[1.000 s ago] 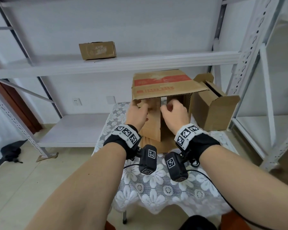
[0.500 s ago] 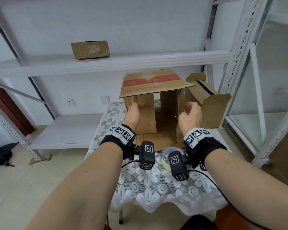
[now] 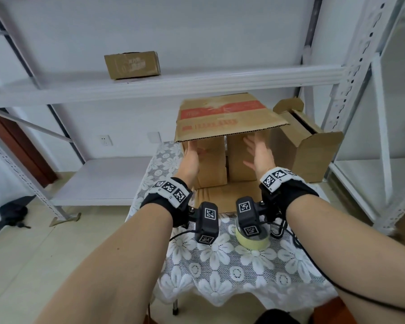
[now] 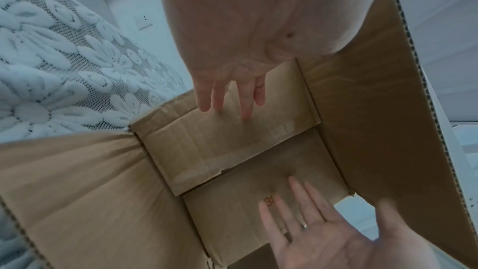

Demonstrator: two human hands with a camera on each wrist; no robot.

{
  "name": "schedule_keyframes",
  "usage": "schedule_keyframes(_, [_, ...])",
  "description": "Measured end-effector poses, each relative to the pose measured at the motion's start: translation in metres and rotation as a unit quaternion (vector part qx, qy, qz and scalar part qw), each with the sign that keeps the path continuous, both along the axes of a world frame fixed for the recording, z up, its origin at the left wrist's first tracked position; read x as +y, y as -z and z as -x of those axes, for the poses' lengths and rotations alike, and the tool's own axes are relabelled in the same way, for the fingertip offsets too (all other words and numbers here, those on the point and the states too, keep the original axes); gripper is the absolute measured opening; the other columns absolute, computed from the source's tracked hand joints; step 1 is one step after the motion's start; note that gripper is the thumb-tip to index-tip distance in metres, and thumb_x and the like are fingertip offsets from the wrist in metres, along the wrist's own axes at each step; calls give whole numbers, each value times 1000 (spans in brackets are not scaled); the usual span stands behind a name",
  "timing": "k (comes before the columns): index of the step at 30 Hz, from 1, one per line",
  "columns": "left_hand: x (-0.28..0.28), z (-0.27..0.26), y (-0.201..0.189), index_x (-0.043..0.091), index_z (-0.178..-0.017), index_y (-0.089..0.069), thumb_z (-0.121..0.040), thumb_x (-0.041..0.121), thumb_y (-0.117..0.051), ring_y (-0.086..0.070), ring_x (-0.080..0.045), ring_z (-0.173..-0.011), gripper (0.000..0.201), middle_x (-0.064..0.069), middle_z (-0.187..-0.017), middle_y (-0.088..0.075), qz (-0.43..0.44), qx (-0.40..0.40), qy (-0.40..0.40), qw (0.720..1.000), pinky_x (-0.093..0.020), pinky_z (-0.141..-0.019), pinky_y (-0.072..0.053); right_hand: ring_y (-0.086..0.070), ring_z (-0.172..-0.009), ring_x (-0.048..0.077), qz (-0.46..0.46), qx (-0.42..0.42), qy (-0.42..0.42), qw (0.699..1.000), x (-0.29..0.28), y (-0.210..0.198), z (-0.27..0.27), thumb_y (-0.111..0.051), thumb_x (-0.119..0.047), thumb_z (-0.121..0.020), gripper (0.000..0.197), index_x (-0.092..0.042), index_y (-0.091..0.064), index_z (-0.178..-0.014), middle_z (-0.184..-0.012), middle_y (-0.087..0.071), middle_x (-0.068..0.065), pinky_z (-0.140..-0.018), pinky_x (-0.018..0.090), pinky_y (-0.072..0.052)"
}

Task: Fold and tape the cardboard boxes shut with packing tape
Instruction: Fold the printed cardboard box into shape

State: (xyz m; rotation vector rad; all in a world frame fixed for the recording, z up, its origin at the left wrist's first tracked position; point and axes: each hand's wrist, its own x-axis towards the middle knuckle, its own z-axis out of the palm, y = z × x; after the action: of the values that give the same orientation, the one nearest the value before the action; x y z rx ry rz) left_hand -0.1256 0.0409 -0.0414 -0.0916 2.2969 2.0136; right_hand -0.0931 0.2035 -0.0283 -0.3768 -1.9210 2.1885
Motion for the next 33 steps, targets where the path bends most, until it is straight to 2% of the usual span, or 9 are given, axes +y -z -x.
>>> schedule_keyframes(5, [-4, -1, 3, 9, -128, -56, -105, 35, -15, -56, -21, -118, 53, -4, -121, -65, -67, 3, -28, 997, -40, -102, -43, -13, -146, 22, 127, 12, -50, 991, 18, 14, 5, -8, -34, -104, 51, -13, -22, -148, -157, -21, 2, -114, 48, -20])
schedule_keyframes(8, [-8, -3, 0, 16, -134, -55, -91, 74, -5, -53, -22, -123, 87, -5, -127, -63, -166, -33, -3, 986, -45, -110, -35, -13, -146, 22, 196, 23, -29, 980, 25, 19, 4, -11, -29, -104, 49, -13, -18, -149, -158, -17, 4, -113, 47, -20])
schedule_keyframes(11, [-13, -5, -3, 18, -136, -56, -84, 81, -5, -54, -20, -122, 96, -8, -122, -67, -232, -45, 42, 971, -45, -115, -28, -22, -143, 23, 270, 19, 7, 963, 26, 18, 0, -16, -37, -104, 49, -17, -25, -147, -155, -25, 6, -110, 47, -25])
schedule_keyframes(13, [-15, -11, -10, 15, -134, -57, -93, 69, -25, -62, -14, -97, 75, -2, -98, -74, -248, -46, 50, 966, -40, -103, -36, -34, -136, 28, 303, 12, 36, 952, 29, 20, -4, -20, -49, -101, 54, -16, -36, -141, -147, -39, 8, -109, 52, -30])
schedule_keyframes(15, [-16, -16, -14, 15, -124, -61, -95, 39, -52, -63, -20, -97, 39, -2, -107, -71, -237, -40, 26, 970, -42, -100, -43, -50, -121, 31, 320, 0, 97, 942, 33, 25, -7, -20, -51, -100, 58, -11, -45, -133, -131, -55, 12, -100, 50, -41])
schedule_keyframes(18, [-19, -15, -13, 14, -111, -62, -90, 9, -59, -62, -20, -102, 22, -2, -106, -70, -180, -25, 5, 983, -35, -89, -52, -58, -106, 30, 303, -17, 182, 935, 41, 32, -9, -18, -40, -101, 55, -5, -47, -132, -114, -64, 16, -90, 41, -47])
schedule_keyframes(25, [-20, -4, 8, 5, -119, -62, -83, 25, -76, -65, -16, -95, 44, -7, -113, -69, -10, 14, -99, 995, -18, -65, -46, -53, -106, 25, 216, -51, 199, 955, 53, 44, -3, -28, -50, -96, 60, -7, -45, -135, -119, -58, 13, -95, 37, -41])
schedule_keyframes(30, [-15, 7, 19, 2, -122, -57, -73, 53, -78, -60, -24, -97, 74, -8, -114, -64, 46, -61, -128, 989, -31, -75, -47, -47, -70, 24, 46, -164, 163, 972, 61, 66, 18, -38, -68, -71, 66, -10, -56, -98, -94, -54, 6, -70, 38, -38])
schedule_keyframes(33, [-16, 12, 26, 3, -137, -46, -68, 69, -71, -54, -34, -119, 99, -16, -133, -55, 61, -116, -104, 986, -41, -96, -46, -45, -73, 23, -73, -231, 87, 966, 56, 63, 13, -38, -48, -95, 37, -15, -51, -86, -97, -44, 7, -79, 32, -35])
